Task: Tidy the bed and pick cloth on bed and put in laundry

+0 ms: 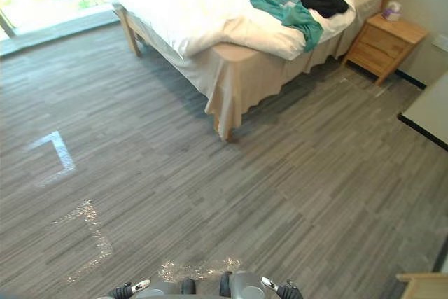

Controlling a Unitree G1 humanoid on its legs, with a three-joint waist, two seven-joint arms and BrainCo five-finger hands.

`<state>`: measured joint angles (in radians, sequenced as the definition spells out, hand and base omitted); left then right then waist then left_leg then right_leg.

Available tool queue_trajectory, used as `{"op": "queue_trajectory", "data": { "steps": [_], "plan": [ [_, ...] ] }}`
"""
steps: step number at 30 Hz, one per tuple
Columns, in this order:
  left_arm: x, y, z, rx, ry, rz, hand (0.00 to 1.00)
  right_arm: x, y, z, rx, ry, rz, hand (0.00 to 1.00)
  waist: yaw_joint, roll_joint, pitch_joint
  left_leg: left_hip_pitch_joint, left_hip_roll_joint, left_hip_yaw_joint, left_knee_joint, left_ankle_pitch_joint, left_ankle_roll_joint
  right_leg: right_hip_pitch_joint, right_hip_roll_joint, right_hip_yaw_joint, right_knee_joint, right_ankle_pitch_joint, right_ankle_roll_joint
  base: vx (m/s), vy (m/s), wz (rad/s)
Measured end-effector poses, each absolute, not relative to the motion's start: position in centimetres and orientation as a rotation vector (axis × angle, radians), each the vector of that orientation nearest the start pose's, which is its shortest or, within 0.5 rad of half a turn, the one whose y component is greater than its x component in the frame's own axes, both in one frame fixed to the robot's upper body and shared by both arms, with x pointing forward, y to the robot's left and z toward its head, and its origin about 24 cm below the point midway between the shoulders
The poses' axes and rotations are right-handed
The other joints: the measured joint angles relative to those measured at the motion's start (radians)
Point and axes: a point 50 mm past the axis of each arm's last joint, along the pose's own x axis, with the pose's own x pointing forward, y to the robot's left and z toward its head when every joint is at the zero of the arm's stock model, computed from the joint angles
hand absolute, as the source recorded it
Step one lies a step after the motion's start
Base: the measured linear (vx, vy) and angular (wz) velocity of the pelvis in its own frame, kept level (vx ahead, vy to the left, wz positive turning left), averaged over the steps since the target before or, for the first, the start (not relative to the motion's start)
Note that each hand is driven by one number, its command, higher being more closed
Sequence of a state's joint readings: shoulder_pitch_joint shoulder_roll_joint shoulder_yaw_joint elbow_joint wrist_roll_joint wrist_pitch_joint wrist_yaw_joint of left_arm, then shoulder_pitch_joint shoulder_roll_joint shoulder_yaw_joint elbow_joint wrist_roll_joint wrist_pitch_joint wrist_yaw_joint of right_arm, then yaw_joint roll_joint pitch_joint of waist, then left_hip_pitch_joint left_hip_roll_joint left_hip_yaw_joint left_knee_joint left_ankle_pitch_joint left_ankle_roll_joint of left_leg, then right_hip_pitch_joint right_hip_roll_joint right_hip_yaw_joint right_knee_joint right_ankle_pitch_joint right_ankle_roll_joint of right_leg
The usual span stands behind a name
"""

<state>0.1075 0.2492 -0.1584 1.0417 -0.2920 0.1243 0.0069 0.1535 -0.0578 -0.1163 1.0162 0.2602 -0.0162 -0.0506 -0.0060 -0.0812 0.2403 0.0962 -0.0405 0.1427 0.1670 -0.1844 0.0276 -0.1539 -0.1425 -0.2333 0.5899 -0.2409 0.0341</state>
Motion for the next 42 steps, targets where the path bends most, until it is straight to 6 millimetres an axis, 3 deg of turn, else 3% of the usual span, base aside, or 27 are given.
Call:
{"op": "queue_trajectory", "data": {
  "steps": [2,3,6,8,11,13,15,16,17,20,21,22,23,25,27,29,30,31,32,33,34,35,36,38,40,41,42],
  "plan": [
    [7.4,22.9,-16.1,0.030,1.271,0.180,0.00,7.2,-19.3,-16.5,0.232,1.115,-0.384,0.00,-0.007,-0.007,0.006,-0.003,0.016,0.017,0.049,-0.041,-0.016,0.008,-0.012,-0.011,-0.008,-0.013,0.002,0.02,-0.132,-0.37],
    [7.5,22.9,-16.1,0.031,1.277,0.179,0.00,7.3,-19.3,-16.4,0.234,1.111,-0.383,0.00,-0.007,-0.006,0.007,-0.011,0.032,0.025,0.073,-0.061,-0.021,0.039,-0.002,-0.038,-0.055,-0.027,-0.017,0.03,-0.186,-0.27],
    [9.3,22.0,-15.9,0.020,1.242,0.155,0.00,8.0,-20.4,-16.0,0.261,1.059,-0.428,0.00,-0.015,0.043,0.054,-0.010,0.075,0.027,0.078,-0.080,-0.021,-0.013,0.011,-0.078,-0.001,-0.038,0.004,0.01,-0.133,-0.19],
    [9.6,21.6,-16.0,0.020,1.237,0.154,0.00,7.9,-20.8,-15.9,0.275,1.052,-0.450,0.00,-0.025,0.069,0.075,0.002,0.116,0.028,0.080,-0.092,-0.041,-0.068,0.009,-0.078,0.001,-0.054,-0.011,0.07,-0.154,-0.14],
    [9.2,21.7,-16.0,0.032,1.243,0.155,0.00,7.5,-20.7,-15.9,0.282,1.046,-0.462,0.00,-0.033,0.074,0.085,0.064,0.200,0.046,0.079,-0.132,-0.109,-0.158,-0.008,-0.054,-0.036,0.009,0.012,0.24,-0.263,-0.20],
    [9.1,22.5,-15.9,0.073,1.246,0.151,0.00,6.3,-19.9,-16.1,0.287,1.063,-0.461,0.00,-0.032,0.043,0.069,0.143,0.230,0.069,0.077,-0.188,-0.172,-0.179,-0.066,-0.055,-0.033,0.098,-0.013,0.45,-0.430,-0.18],
    [9.4,21.8,-16.0,0.068,1.240,0.135,0.00,5.7,-20.5,-16.1,0.252,1.075,-0.455,0.00,-0.044,0.063,0.044,0.178,0.277,0.089,0.057,-0.216,-0.160,-0.208,-0.043,-0.075,0.080,0.000,-0.058,0.53,-0.400,-0.06],
    [9.6,21.2,-16.0,0.057,1.226,0.119,0.00,6.0,-21.0,-15.9,0.225,1.064,-0.449,0.00,-0.060,0.090,0.024,0.168,0.301,0.082,0.097,-0.207,-0.152,-0.225,-0.027,-0.099,0.118,-0.063,-0.083,0.58,-0.356,0.04],
    [10.5,20.9,-15.7,0.025,1.180,0.126,0.00,6.3,-21.5,-15.7,0.197,1.058,-0.442,0.00,-0.066,0.110,0.015,0.117,0.315,0.046,0.274,-0.171,-0.155,-0.222,0.005,-0.104,0.120,-0.099,-0.105,0.60,-0.343,-0.04],
    [11.2,18.4,-15.8,-0.082,1.121,0.117,0.00,6.6,-22.4,-15.8,0.152,1.078,-0.410,0.00,-0.079,0.145,-0.004,-0.005,0.325,-0.009,0.646,-0.024,-0.159,-0.133,0.096,-0.113,0.013,-0.119,-0.127,0.66,-0.290,-0.06],
    [11.5,17.9,-15.7,-0.124,1.087,0.133,0.00,7.1,-22.3,-15.9,0.125,1.089,-0.375,0.00,-0.080,0.152,-0.001,-0.066,0.315,-0.023,0.827,-0.044,-0.149,-0.042,0.144,-0.111,-0.088,-0.095,-0.166,0.57,-0.214,-0.05],
    [11.8,18.1,-15.5,-0.142,1.063,0.141,0.00,7.2,-22.2,-16.0,0.122,1.098,-0.365,0.00,-0.077,0.144,0.003,-0.093,0.303,-0.028,0.896,-0.056,-0.144,0.006,0.161,-0.105,-0.139,-0.087,-0.170,0.63,-0.206,-0.35],
    [13.0,18.6,-14.9,-0.161,0.994,0.142,0.00,7.7,-21.5,-16.1,0.114,1.098,-0.327,0.00,-0.046,0.107,0.013,-0.185,0.229,-0.028,0.977,-0.089,-0.119,0.139,0.186,-0.067,-0.267,-0.061,-0.185,0.50,-0.153,-0.51],
    [13.6,18.5,-14.5,-0.175,0.950,0.142,0.00,8.2,-21.3,-15.9,0.104,1.082,-0.311,0.00,-0.024,0.090,0.008,-0.267,0.187,-0.017,0.954,-0.104,-0.098,0.201,0.192,-0.027,-0.328,-0.046,-0.189,0.45,-0.115,-0.73],
    [14.7,18.3,-13.6,-0.222,0.855,0.165,0.00,9.8,-21.3,-15.4,0.106,1.026,-0.302,0.00,0.026,0.083,0.021,-0.406,0.142,0.030,0.803,-0.131,-0.062,0.304,0.189,0.067,-0.385,-0.034,-0.181,0.57,-0.042,-1.21],
    [14.9,18.2,-13.5,-0.254,0.829,0.184,0.00,10.5,-20.9,-15.1,0.119,0.994,-0.291,0.00,0.037,0.083,0.023,-0.450,0.139,0.078,0.648,-0.119,-0.047,0.362,0.171,0.092,-0.385,-0.042,-0.155,0.56,0.046,-1.04],
    [14.9,18.1,-13.4,-0.265,0.820,0.195,0.00,10.8,-20.3,-15.0,0.132,0.975,-0.275,0.00,0.039,0.085,0.022,-0.466,0.136,0.134,0.494,-0.062,-0.042,0.410,0.154,0.099,-0.386,-0.061,-0.109,0.59,0.080,-1.02],
    [14.6,18.0,-13.5,-0.272,0.828,0.199,0.00,10.8,-20.0,-14.9,0.146,0.958,-0.261,0.00,0.041,0.098,0.015,-0.464,0.142,0.186,0.319,0.054,-0.014,0.459,0.153,0.111,-0.398,-0.081,-0.072,0.60,0.100,-0.94],
    [14.4,17.7,-13.6,-0.281,0.834,0.199,0.00,10.7,-19.9,-14.9,0.149,0.951,-0.258,0.00,0.040,0.111,0.007,-0.466,0.146,0.209,0.238,0.125,0.001,0.483,0.162,0.118,-0.408,-0.089,-0.058,0.79,0.230,-0.74],
    [14.0,17.5,-13.9,-0.291,0.851,0.201,0.00,10.5,-20.1,-14.9,0.149,0.948,-0.261,0.00,0.042,0.137,-0.019,-0.467,0.142,0.239,0.142,0.270,0.161,0.535,0.181,0.141,-0.414,-0.114,-0.015,0.69,0.231,0.06],
    [14.9,18.1,-13.6,-0.268,0.838,0.200,0.00,10.4,-19.0,-15.2,0.170,0.969,-0.243,0.00,0.023,0.080,-0.029,-0.462,0.100,0.281,0.141,0.263,0.149,0.545,0.134,0.127,-0.415,-0.096,-0.001,0.69,0.245,0.30],
    [15.0,18.0,-13.6,-0.273,0.836,0.200,0.00,10.3,-18.5,-15.3,0.180,0.978,-0.234,0.00,0.023,0.077,-0.039,-0.459,0.086,0.291,0.124,0.233,0.172,0.542,0.125,0.124,-0.414,-0.072,0.006,0.51,0.216,0.69],
    [15.2,17.9,-13.6,-0.271,0.840,0.199,0.00,10.4,-18.1,-15.5,0.189,0.992,-0.238,0.00,0.030,0.054,-0.047,-0.450,0.050,0.291,0.117,0.205,0.159,0.547,0.103,0.125,-0.415,-0.017,0.000,0.74,0.320,0.35],
    [15.1,17.8,-13.8,-0.277,0.856,0.205,0.00,10.6,-17.7,-15.7,0.193,1.024,-0.223,0.00,0.047,0.059,-0.048,-0.427,0.026,0.285,0.158,0.138,0.177,0.559,0.088,0.124,-0.398,0.078,0.002,0.65,0.276,0.23],
    [14.3,18.2,-14.3,-0.244,0.912,0.202,0.00,10.7,-17.8,-15.9,0.166,1.059,-0.223,0.00,0.058,0.056,-0.054,-0.354,-0.004,0.274,0.204,0.027,0.170,0.507,0.041,0.104,-0.136,0.177,0.063,0.57,0.233,0.19],
    [14.2,18.3,-14.3,-0.237,0.921,0.202,0.00,10.7,-17.9,-15.9,0.162,1.061,-0.225,0.00,0.057,0.054,-0.056,-0.336,-0.014,0.263,0.206,0.009,0.166,0.475,0.023,0.097,-0.045,0.206,0.078,0.45,0.176,0.22],
    [13.7,18.6,-14.6,-0.218,0.952,0.207,0.00,10.8,-18.1,-15.8,0.153,1.059,-0.234,0.00,0.053,0.049,-0.058,-0.281,-0.044,0.248,0.195,-0.024,0.155,0.371,-0.028,0.080,0.216,0.186,0.094,0.33,0.126,0.20]
  ]
}}
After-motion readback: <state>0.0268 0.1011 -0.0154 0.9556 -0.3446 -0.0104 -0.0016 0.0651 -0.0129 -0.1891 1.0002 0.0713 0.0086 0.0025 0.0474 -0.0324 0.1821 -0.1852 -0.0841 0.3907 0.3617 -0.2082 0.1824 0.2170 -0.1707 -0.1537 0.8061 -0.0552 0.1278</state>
